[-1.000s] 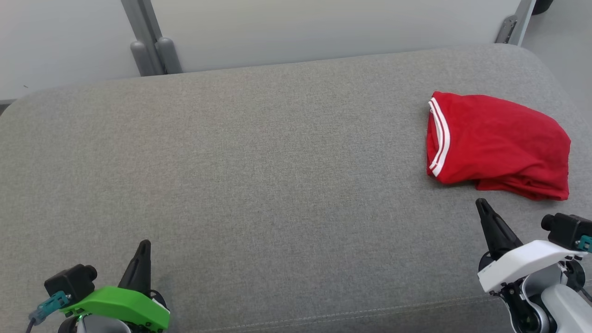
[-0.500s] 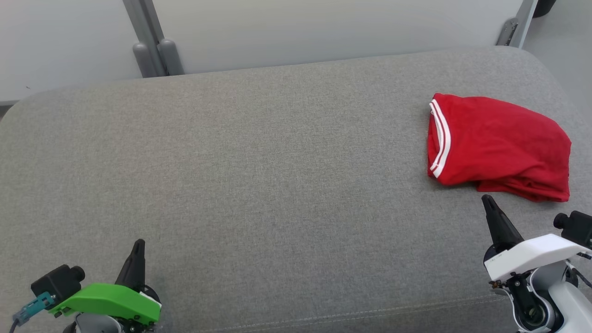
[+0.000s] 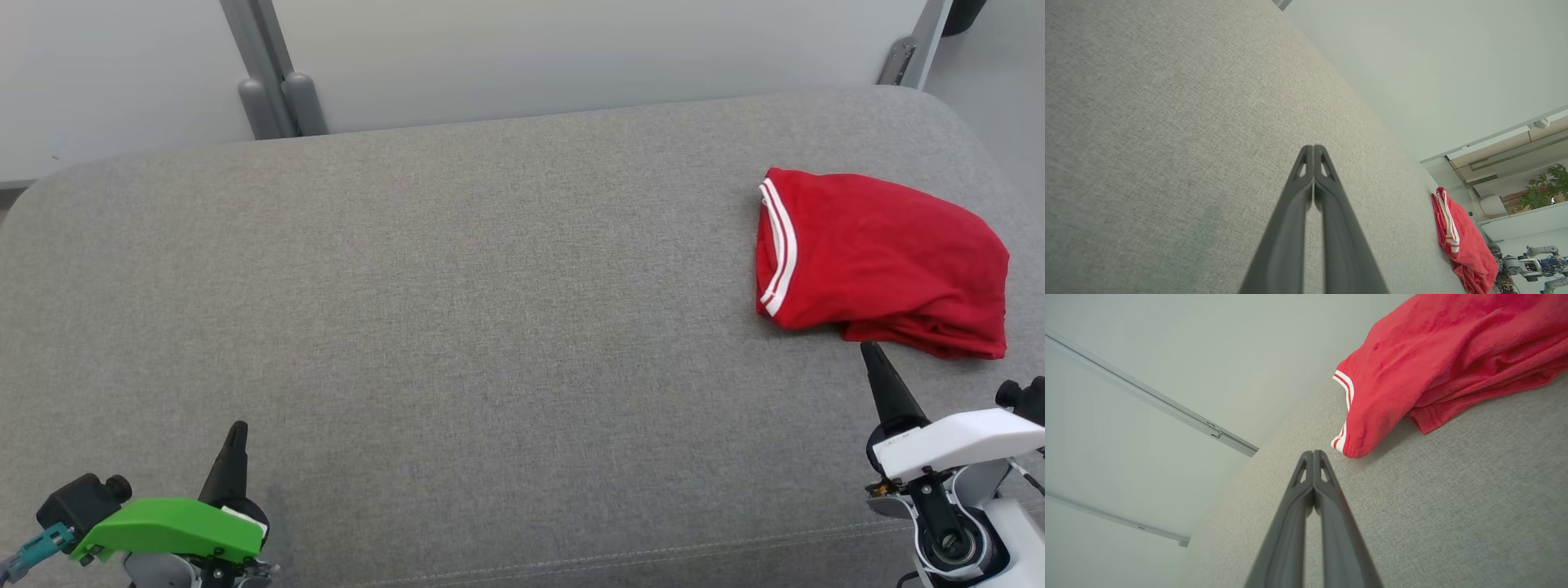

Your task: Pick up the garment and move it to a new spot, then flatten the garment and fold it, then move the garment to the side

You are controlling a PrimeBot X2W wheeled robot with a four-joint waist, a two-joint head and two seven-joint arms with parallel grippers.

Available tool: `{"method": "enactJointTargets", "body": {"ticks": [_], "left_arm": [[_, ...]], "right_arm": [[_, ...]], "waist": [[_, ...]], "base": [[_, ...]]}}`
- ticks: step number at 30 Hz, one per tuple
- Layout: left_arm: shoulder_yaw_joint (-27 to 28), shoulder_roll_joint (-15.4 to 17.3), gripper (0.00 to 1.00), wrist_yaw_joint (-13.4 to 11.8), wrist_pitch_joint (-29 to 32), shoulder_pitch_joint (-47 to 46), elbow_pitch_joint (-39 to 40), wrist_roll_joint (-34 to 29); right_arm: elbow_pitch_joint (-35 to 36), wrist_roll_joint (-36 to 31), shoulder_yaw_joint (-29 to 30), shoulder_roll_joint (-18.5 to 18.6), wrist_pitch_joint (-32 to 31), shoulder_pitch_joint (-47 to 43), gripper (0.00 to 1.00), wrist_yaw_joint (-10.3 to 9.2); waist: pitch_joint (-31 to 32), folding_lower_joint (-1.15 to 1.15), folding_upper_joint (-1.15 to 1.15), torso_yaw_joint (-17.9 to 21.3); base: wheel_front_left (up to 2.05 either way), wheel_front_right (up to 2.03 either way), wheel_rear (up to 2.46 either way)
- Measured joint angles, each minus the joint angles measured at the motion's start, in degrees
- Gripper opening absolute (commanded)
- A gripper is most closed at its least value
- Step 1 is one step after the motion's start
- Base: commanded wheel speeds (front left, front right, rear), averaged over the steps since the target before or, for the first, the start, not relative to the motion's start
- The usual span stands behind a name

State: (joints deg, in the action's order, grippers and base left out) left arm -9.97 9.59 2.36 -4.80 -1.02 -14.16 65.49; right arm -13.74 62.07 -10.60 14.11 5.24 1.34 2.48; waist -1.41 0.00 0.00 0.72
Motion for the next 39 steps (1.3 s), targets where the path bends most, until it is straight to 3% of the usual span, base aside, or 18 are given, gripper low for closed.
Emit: {"method": "enactJointTargets", "body": {"ticks": [39], "left_arm": [[9.5, -4.8, 0.0, 3.3, 7.4, -1.4, -1.3, 20.2]], "right_arm": [[-1.5, 23.3, 11.9, -7.6, -7.3, 1.2, 0.0, 3.07]], "waist": [[0.9, 0.0, 0.0, -0.5]], "base": [[0.0, 0.0, 0.0]]}}
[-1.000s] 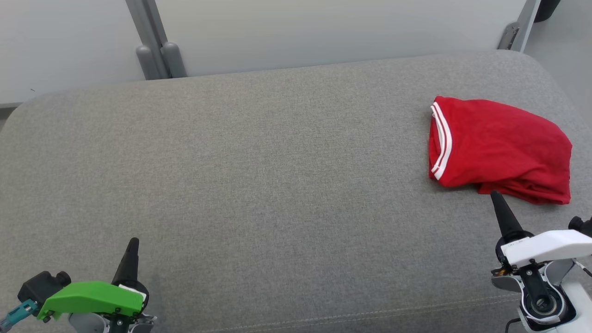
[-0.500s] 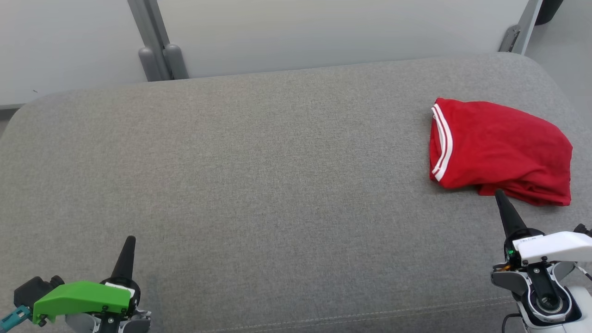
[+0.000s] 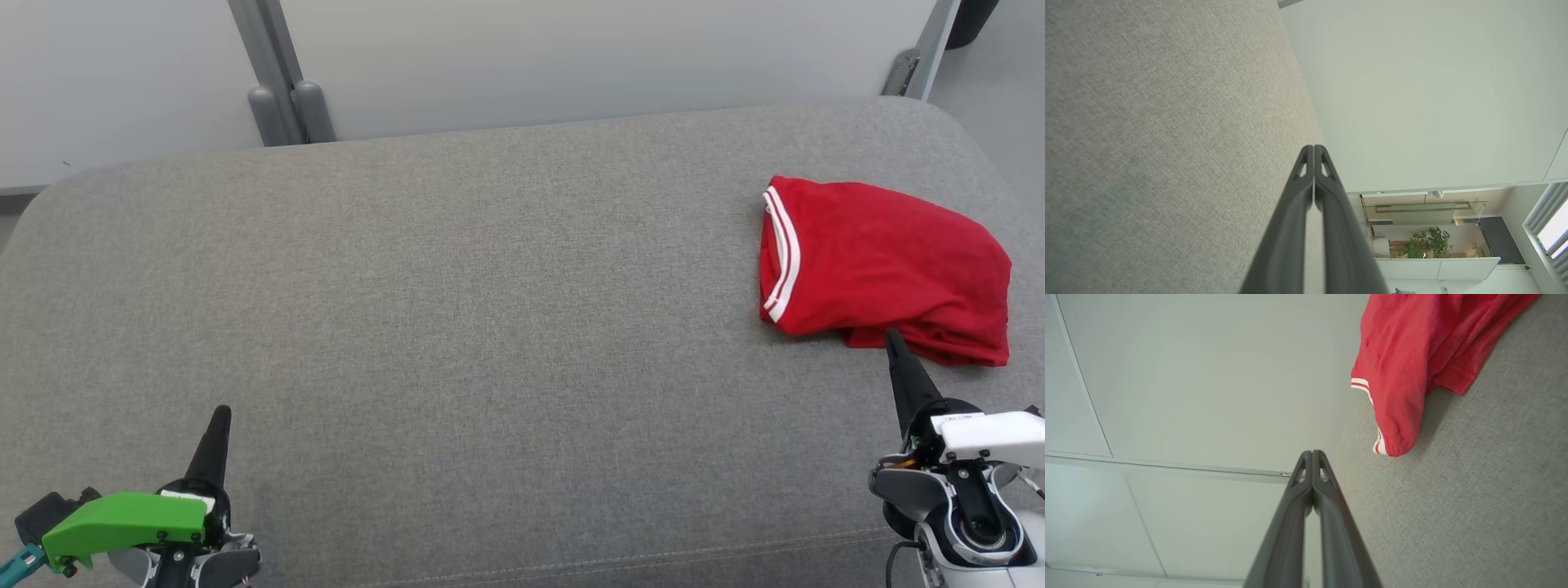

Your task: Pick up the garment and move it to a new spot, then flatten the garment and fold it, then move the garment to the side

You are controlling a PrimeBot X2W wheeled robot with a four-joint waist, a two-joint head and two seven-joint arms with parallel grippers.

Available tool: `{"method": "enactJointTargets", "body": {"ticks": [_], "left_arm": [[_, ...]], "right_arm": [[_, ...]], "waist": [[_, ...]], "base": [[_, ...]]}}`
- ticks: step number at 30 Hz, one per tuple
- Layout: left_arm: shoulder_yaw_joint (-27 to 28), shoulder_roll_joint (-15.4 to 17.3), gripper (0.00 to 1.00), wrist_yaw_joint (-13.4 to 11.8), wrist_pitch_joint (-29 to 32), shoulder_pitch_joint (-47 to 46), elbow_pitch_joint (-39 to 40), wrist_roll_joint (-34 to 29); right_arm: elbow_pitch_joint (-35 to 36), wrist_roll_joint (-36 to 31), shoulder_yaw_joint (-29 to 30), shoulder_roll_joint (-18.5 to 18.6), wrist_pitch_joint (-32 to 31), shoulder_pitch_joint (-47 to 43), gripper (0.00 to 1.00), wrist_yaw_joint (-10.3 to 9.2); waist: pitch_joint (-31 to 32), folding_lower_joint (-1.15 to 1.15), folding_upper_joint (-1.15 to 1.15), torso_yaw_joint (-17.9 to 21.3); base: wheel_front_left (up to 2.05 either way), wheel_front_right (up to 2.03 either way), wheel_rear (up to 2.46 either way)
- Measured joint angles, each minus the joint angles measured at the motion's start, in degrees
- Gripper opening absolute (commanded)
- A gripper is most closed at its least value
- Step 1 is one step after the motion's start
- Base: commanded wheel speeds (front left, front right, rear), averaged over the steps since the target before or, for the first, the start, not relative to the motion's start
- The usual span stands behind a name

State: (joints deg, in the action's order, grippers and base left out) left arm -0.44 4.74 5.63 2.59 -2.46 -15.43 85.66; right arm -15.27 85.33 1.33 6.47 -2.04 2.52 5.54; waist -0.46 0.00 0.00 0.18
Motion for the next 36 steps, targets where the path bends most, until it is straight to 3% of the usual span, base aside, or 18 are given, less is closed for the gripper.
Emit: {"method": "enactJointTargets", "body": {"ticks": [15, 36], "left_arm": [[3.3, -1.6, 0.0, 1.2, 2.5, -0.6, -0.5, 7.0], [3.5, -1.6, 0.0, 1.3, 2.5, -0.9, -0.6, 7.0]], "right_arm": [[-0.5, 8.0, 4.0, -2.8, -2.4, 0.6, 0.0, 1.0], [-0.8, 8.2, 4.2, -2.8, -2.4, 0.6, 0.0, 1.01]], "waist": [[0.3, 0.0, 0.0, -0.2], [0.3, 0.0, 0.0, -0.2]], "base": [[0.0, 0.0, 0.0], [0.0, 0.0, 0.0]]}}
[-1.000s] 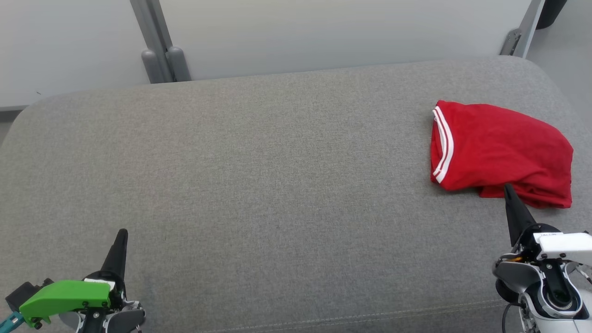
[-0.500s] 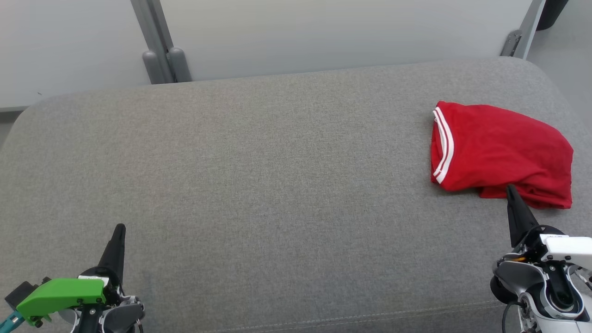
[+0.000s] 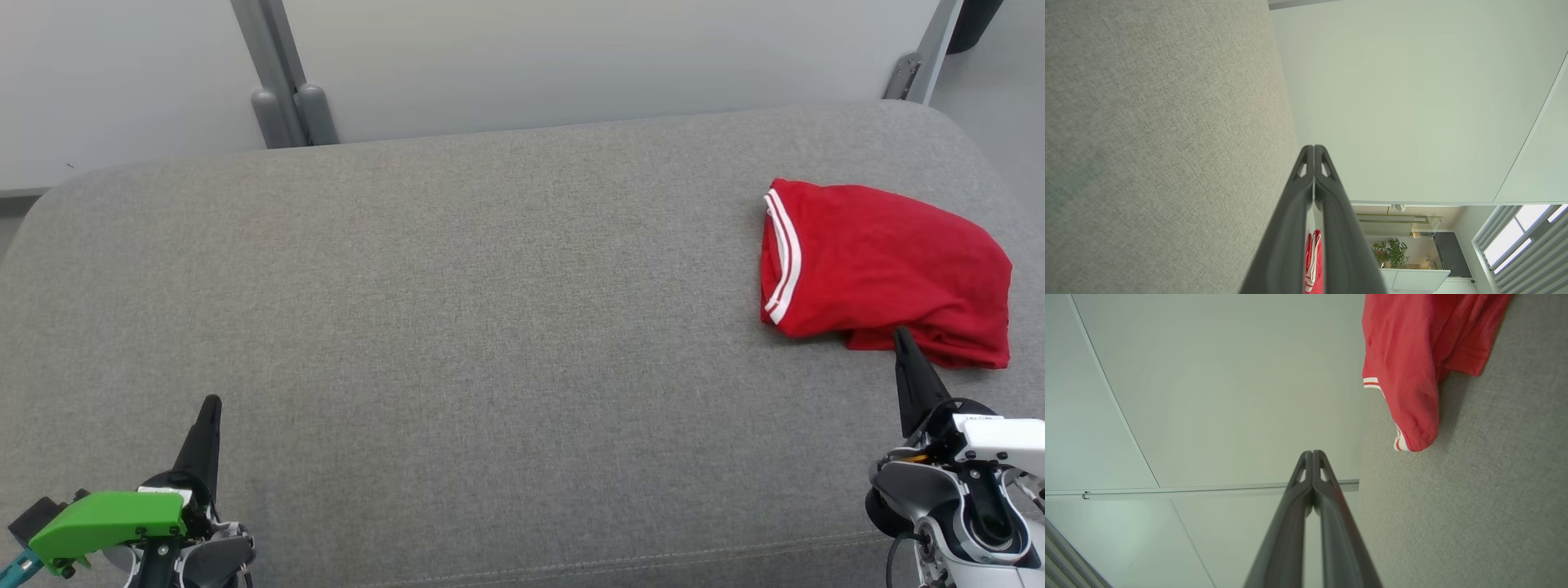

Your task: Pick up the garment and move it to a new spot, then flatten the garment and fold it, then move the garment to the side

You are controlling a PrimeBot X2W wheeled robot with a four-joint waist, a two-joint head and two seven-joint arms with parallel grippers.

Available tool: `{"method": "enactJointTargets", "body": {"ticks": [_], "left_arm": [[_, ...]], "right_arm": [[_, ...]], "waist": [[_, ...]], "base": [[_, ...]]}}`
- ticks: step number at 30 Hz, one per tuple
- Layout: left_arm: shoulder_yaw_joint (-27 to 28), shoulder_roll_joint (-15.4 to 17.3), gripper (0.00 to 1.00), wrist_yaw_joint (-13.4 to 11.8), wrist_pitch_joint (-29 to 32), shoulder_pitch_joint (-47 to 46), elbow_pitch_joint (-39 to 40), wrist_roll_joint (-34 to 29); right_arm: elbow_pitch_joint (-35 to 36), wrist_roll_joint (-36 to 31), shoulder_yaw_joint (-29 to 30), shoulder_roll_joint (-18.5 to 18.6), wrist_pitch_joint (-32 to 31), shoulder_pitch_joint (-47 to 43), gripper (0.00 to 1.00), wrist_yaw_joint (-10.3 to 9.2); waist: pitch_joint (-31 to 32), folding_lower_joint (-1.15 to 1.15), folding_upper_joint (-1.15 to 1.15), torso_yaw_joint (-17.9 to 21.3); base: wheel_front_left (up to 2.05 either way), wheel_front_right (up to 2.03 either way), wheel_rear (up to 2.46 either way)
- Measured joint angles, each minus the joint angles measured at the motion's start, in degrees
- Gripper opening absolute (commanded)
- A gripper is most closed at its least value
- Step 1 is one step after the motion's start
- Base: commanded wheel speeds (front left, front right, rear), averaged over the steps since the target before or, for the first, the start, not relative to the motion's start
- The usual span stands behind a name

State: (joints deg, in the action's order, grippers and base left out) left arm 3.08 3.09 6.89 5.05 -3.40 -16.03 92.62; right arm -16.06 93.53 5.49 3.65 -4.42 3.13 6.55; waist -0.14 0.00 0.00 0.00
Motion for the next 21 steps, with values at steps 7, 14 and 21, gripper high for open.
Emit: {"method": "enactJointTargets", "body": {"ticks": [7, 14, 21], "left_arm": [[0.0, 0.0, 0.0, 0.0, 0.0, 0.0, 0.0, 0.0], [0.1, 0.0, 0.0, 0.0, 0.0, 0.0, -0.1, 0.0], [0.1, 0.0, 0.0, 0.0, 0.0, 0.0, -0.1, 0.0]], "right_arm": [[0.0, 0.0, 0.0, 0.0, 0.0, 0.0, 0.0, 0.0], [-0.1, 0.0, 0.0, 0.0, 0.0, 0.0, 0.0, 0.0], [-0.1, 0.0, 0.0, 0.0, 0.0, 0.0, 0.0, 0.0]], "waist": [[0.0, 0.0, 0.0, 0.0], [0.0, 0.0, 0.0, 0.0], [0.0, 0.0, 0.0, 0.0]], "base": [[0.0, 0.0, 0.0], [0.0, 0.0, 0.0], [0.0, 0.0, 0.0]]}}
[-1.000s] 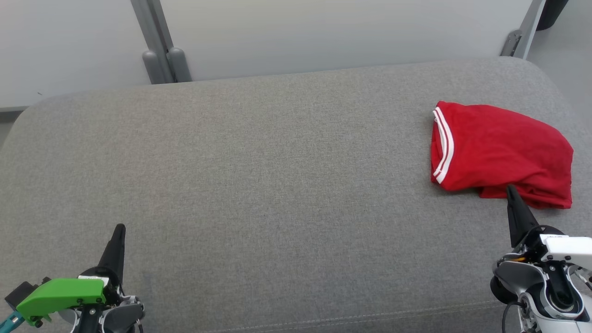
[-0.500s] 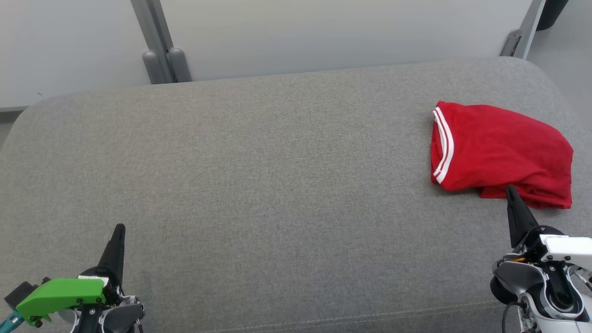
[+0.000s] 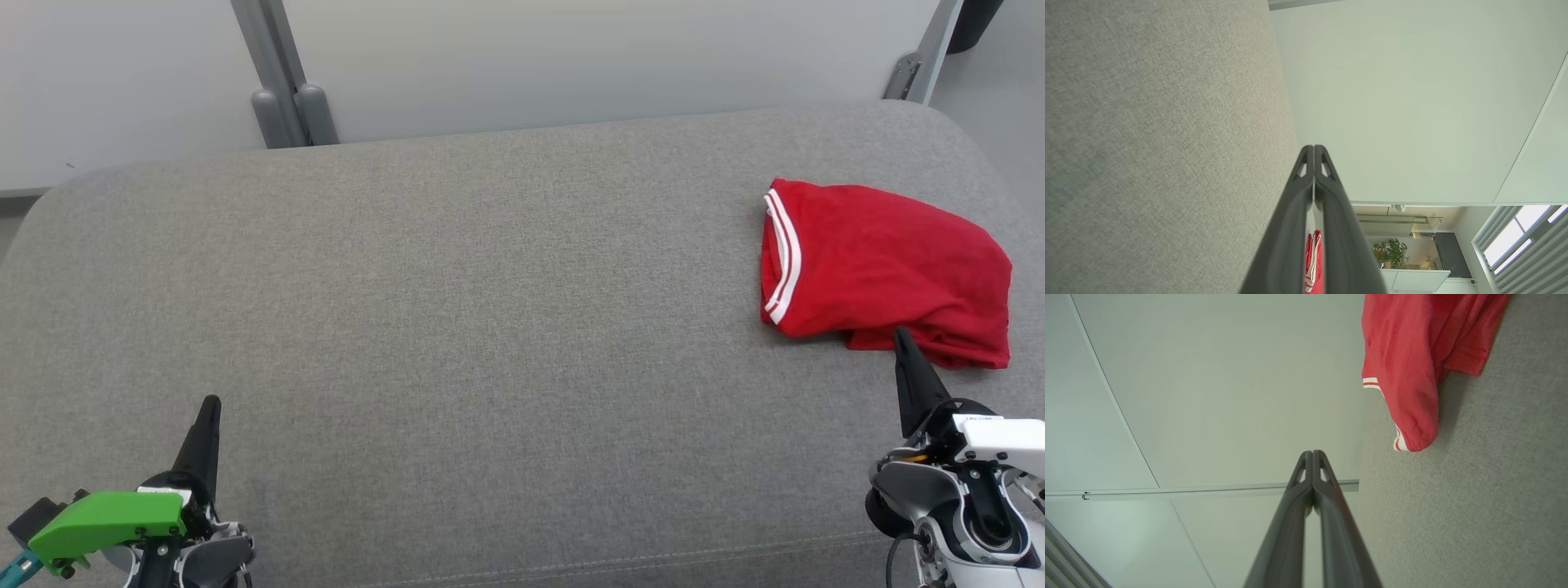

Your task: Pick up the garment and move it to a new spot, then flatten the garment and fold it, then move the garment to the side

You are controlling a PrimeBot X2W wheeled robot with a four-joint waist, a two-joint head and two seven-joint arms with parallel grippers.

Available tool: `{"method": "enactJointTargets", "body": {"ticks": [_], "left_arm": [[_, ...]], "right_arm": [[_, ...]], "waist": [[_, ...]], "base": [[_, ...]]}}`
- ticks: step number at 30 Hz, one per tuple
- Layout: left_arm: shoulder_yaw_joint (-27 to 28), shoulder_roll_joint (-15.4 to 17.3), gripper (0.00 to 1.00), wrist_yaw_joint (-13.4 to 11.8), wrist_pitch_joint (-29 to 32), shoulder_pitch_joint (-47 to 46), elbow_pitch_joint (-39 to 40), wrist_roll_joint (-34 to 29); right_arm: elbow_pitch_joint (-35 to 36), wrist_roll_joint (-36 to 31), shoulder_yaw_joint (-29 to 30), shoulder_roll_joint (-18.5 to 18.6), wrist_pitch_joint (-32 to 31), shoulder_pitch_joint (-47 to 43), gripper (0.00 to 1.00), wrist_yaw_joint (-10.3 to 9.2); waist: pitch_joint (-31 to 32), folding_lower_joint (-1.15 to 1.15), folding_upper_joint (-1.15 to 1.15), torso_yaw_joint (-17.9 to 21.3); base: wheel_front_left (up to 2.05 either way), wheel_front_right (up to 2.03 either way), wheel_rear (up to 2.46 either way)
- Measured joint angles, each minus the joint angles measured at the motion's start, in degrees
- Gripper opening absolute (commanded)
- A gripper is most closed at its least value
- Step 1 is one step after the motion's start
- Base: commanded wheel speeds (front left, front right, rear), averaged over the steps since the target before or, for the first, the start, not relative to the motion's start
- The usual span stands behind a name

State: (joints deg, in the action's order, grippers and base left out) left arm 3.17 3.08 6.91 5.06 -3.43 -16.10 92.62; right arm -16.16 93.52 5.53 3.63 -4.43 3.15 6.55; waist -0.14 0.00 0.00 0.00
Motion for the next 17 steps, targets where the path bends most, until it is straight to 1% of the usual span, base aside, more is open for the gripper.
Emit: {"method": "enactJointTargets", "body": {"ticks": [17], "left_arm": [[0.1, 0.0, 0.0, 0.1, 0.0, 0.0, 0.0, 0.0]], "right_arm": [[-0.1, 0.0, 0.1, 0.0, -0.2, 0.0, 0.0, 0.01]], "waist": [[0.0, 0.0, 0.0, 0.0]], "base": [[0.0, 0.0, 0.0]]}}
